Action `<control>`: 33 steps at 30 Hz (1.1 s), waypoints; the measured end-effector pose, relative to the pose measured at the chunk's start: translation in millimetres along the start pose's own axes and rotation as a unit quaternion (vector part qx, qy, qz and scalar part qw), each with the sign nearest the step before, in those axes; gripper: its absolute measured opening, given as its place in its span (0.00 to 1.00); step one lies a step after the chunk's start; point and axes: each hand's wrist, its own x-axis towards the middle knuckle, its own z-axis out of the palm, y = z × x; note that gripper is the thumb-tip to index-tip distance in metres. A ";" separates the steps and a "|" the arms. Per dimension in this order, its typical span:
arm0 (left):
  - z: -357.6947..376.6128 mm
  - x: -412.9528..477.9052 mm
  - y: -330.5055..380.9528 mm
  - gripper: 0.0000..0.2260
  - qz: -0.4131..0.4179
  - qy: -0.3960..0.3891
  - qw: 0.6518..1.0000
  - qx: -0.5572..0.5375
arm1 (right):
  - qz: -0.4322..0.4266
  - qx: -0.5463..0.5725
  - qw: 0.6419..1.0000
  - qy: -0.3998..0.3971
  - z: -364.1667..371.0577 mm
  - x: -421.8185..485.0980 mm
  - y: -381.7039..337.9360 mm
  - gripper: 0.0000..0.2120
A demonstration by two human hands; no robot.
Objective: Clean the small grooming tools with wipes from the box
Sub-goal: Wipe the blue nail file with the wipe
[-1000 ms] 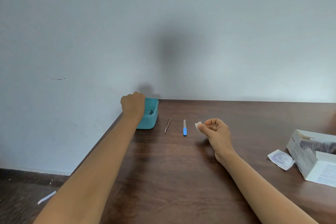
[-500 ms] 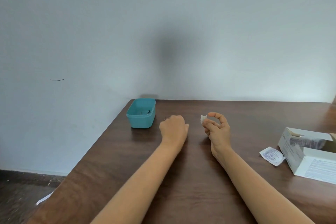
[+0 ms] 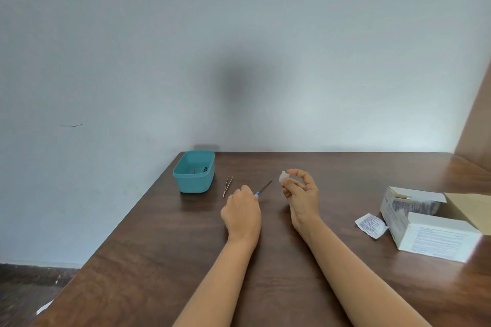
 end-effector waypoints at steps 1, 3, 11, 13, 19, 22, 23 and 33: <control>-1.0 -4.9 -0.5 0.09 -0.023 0.007 0.998 -0.050 | 0.003 0.007 1.000 0.005 -0.4 -1.5 -1.5 0.12; -4.5 -14.1 -1.4 0.08 -0.060 0.017 0.987 -0.149 | 0.010 0.017 1.000 0.017 -1.2 -4.4 -4.8 0.10; -23.7 -54.5 1.6 0.07 -0.091 -0.001 0.918 -0.386 | 0.041 0.079 0.995 0.046 -10.5 -20.8 -16.4 0.06; -26.8 -63.1 1.0 0.07 -0.069 -0.016 0.914 -0.400 | 0.051 0.050 0.997 0.014 -17.6 -29.5 -18.2 0.07; -37.6 -82.8 0.3 0.07 -0.035 -0.057 0.893 -0.445 | 0.064 0.012 0.996 -0.055 -46.4 -50.4 -34.1 0.12; -39.3 -84.7 0.5 0.06 -0.017 -0.081 0.891 -0.446 | 0.060 0.011 0.996 -0.064 -60.4 -61.7 -40.1 0.12; -40.2 -84.5 1.0 0.05 -0.012 -0.090 0.891 -0.445 | 0.056 0.013 0.996 -0.063 -64.6 -65.4 -41.7 0.12; -43.1 -84.7 4.2 0.05 0.058 -0.141 0.894 -0.421 | 0.042 -0.022 0.998 -0.046 -75.3 -74.4 -51.9 0.09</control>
